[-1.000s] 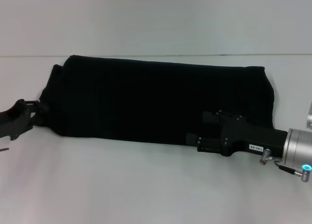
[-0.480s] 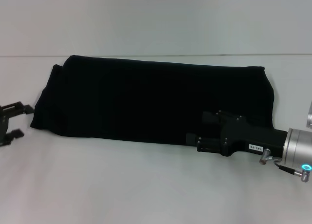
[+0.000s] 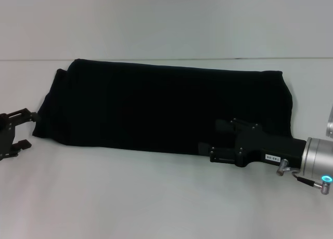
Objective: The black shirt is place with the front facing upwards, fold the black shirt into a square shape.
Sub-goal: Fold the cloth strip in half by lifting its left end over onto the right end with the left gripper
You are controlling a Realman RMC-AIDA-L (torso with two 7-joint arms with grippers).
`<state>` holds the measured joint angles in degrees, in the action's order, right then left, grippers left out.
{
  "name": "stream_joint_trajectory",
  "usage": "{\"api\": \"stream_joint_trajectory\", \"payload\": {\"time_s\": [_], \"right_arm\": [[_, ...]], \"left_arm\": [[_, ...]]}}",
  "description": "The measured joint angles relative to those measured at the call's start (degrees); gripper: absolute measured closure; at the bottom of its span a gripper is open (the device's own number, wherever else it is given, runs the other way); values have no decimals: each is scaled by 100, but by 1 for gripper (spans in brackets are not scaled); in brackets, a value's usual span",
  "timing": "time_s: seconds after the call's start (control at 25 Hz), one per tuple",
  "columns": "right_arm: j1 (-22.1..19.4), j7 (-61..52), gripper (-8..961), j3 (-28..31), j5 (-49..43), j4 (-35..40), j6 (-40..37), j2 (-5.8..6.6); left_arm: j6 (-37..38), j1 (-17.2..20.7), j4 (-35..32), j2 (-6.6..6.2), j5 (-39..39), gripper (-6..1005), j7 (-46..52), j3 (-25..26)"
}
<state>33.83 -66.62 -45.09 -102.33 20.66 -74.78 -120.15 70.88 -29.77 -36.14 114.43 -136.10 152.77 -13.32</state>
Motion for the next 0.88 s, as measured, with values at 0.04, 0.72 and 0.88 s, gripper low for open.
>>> {"api": "stream_joint_trajectory", "payload": {"time_s": [0.04, 0.72, 0.88], "right_arm": [[0, 0, 6, 0, 0, 0, 1, 1], [20, 0, 6, 0, 12, 0, 8, 1], [22, -3, 7, 0, 12, 0, 8, 1]], "left_arm": [[-23, -17, 7, 0, 0, 147, 2, 0], [-597, -281, 217, 14, -45, 152, 88, -215], [-704, -311, 221, 11, -48, 151, 144, -340]]}}
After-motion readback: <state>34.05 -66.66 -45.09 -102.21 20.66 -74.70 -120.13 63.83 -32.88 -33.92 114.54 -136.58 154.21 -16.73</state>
